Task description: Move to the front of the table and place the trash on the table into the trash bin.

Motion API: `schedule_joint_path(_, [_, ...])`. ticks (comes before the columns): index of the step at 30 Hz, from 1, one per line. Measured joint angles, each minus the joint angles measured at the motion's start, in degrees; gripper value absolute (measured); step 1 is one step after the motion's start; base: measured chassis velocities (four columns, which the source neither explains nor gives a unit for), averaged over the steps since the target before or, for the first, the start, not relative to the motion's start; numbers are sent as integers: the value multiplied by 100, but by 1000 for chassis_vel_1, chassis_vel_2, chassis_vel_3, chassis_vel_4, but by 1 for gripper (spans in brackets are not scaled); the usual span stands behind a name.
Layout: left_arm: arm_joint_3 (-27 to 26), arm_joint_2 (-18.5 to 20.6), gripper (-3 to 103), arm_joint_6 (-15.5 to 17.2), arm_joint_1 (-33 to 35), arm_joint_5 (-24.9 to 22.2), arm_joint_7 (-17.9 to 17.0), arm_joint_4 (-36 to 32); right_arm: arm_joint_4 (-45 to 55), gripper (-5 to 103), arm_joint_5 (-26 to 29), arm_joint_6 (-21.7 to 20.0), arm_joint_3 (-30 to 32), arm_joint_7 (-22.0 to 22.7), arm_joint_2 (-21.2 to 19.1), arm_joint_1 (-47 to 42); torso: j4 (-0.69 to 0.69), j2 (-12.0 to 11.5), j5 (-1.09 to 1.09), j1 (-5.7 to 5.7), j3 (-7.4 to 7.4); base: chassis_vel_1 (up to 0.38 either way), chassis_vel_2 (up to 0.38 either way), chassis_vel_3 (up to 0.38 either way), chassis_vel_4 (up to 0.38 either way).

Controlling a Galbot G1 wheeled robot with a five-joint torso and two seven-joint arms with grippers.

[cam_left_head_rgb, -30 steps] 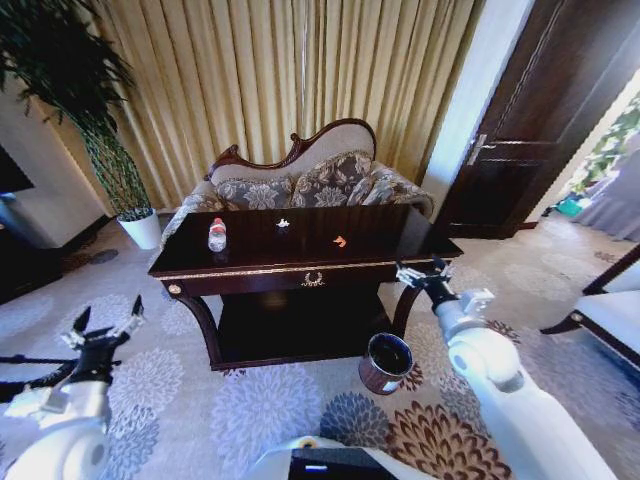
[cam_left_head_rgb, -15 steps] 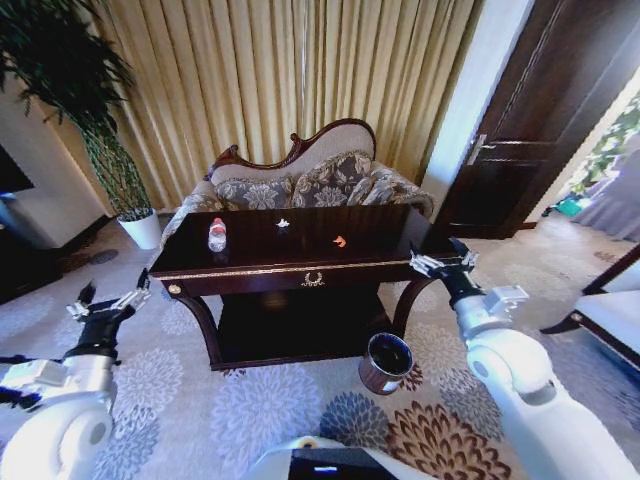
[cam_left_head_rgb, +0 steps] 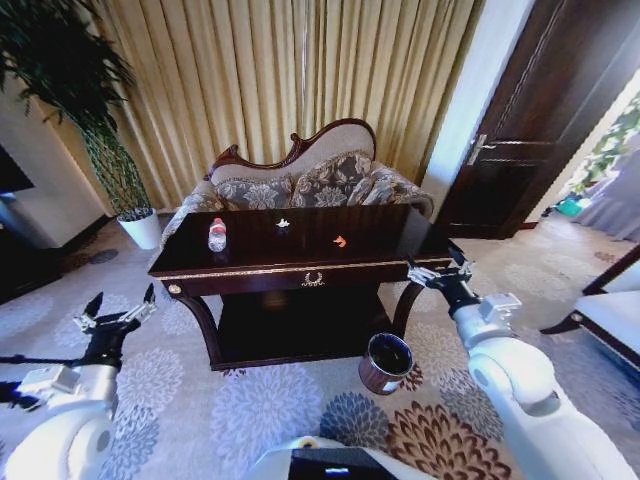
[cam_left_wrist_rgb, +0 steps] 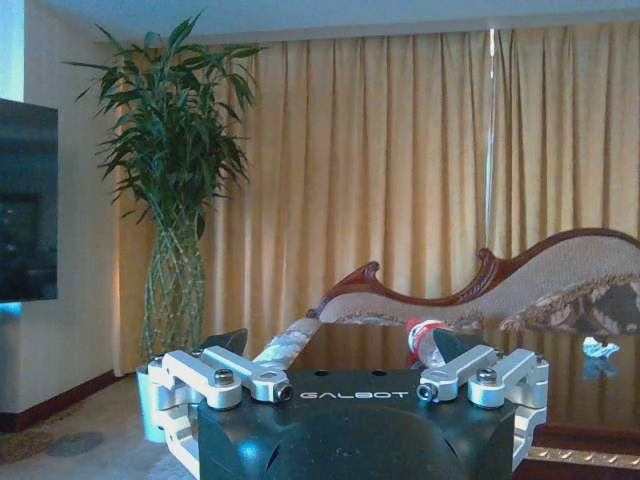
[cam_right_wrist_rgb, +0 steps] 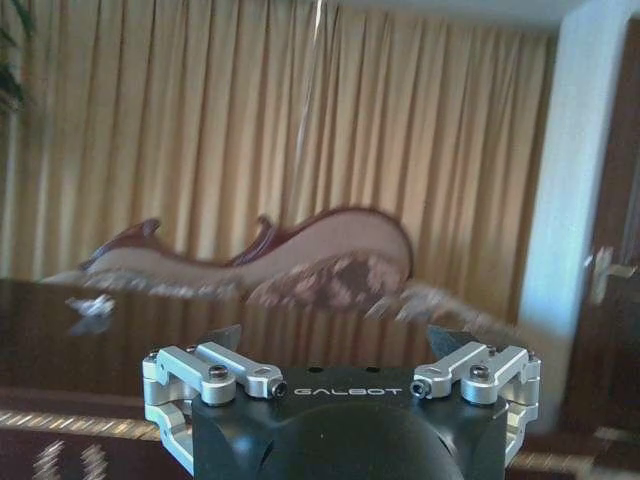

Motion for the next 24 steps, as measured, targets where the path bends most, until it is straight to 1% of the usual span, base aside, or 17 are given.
schedule_joint_path(2, [-28, -1, 100, 4, 19, 18, -7, -2, 70, 100, 127, -179, -84, 22, 57, 15, 0, 0, 0, 0, 0, 0, 0, 0, 0])
schedule_joint_path(8, [-39, 18, 100, 5, 30, 31, -16, -33, 9, 100, 168, -270, -191, 73, 84, 140, 1, 0, 0, 0, 0, 0, 0, 0, 0])
schedule_joint_path(10, [-39, 22, 100, 5, 28, 30, -19, -44, -37, 100, 168, -247, -191, 78, 84, 145, 1, 0, 0, 0, 0, 0, 0, 0, 0])
schedule_joint_path(14, [-18, 33, 100, 5, -4, 27, -22, -52, -143, 100, 148, 3, -190, 86, 107, 127, 0, 0, 0, 0, 0, 0, 0, 0, 0])
schedule_joint_path(17, [-10, 34, 100, 1, -14, 26, -22, -41, -179, 100, 144, 101, -207, 86, 118, 133, 1, 0, 0, 0, 0, 0, 0, 0, 0])
schedule_joint_path(24, [-3, 29, 100, -62, -11, 4, -22, -5, -239, 100, 138, 214, -235, 91, 163, 137, 1, 0, 0, 0, 0, 0, 0, 0, 0])
